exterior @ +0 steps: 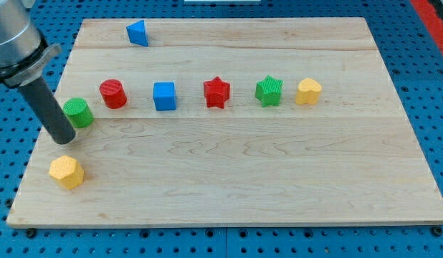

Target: Push the yellow hexagon vertical to the red star

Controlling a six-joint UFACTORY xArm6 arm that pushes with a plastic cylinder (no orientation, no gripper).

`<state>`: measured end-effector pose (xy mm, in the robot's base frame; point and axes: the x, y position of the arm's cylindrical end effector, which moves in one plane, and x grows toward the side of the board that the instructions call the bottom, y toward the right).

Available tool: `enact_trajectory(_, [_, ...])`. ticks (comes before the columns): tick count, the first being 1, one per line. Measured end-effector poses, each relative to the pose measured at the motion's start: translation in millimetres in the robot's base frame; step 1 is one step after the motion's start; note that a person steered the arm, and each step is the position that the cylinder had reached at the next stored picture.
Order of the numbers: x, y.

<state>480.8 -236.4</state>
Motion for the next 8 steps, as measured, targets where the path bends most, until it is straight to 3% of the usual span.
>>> enact_trajectory(2, [-46,8])
enact_trajectory(3, [-35,31])
enact_trajectory(4, [28,101])
enact_trajectory(5, [118,120])
enact_trajectory(6, [137,76])
enact_trajectory(7, [108,-5])
enact_trajectory(8, [101,-48])
